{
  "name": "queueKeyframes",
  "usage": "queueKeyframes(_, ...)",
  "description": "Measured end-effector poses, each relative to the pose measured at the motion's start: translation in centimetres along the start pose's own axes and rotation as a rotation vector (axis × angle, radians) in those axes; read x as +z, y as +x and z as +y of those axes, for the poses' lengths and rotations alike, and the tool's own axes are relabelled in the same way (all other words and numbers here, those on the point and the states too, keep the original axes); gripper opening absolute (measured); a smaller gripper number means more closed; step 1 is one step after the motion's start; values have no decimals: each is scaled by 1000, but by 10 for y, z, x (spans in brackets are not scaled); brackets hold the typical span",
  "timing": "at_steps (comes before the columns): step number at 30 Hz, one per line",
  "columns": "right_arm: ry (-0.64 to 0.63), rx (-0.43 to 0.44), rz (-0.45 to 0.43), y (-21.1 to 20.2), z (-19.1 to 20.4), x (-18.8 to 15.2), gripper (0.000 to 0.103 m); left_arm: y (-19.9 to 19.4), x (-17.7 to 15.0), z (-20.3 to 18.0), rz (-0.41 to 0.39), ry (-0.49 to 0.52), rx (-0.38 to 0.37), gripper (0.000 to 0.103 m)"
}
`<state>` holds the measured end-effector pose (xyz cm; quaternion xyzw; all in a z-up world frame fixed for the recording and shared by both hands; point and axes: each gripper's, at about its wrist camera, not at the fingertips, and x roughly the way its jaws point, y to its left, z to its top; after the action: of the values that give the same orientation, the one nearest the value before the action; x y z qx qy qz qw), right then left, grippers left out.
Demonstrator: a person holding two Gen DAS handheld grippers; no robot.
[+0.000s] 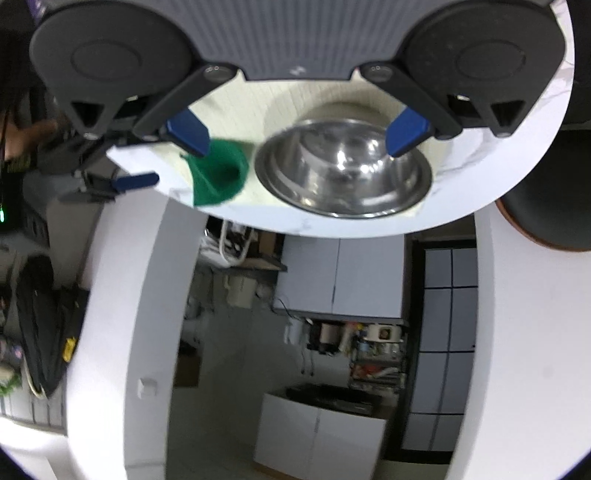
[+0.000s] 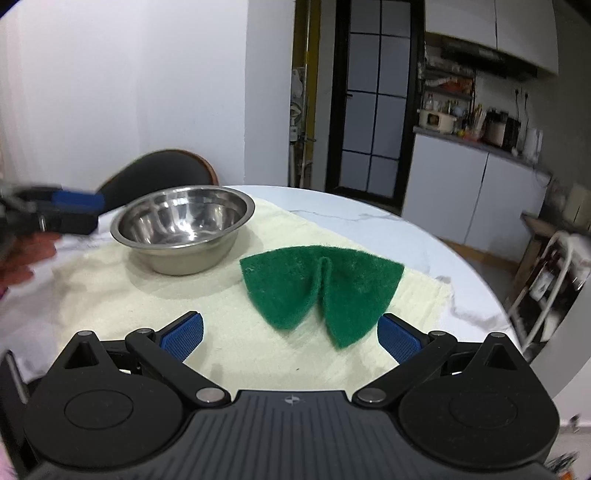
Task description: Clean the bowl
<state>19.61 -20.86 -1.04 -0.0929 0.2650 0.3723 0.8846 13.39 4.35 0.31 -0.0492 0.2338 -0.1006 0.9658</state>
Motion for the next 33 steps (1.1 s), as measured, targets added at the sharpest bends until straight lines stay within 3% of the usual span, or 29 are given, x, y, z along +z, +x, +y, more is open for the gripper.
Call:
queueKeyframes(7, 27, 27, 13, -2, -3, -11, 103, 3, -4, -2, 36, 25, 8, 103)
queueKeyframes(14, 7, 1, 9, -6, 1, -21, 103, -1, -12, 4, 65, -12, -4, 103)
queueKeyframes(19, 16, -6, 5, -5, -2, -20, 103, -3, -17, 3, 57, -34, 40, 103)
queueKeyframes(33, 16, 28, -6, 4, 6, -11, 103, -1, -18, -5, 87, -28, 6, 103)
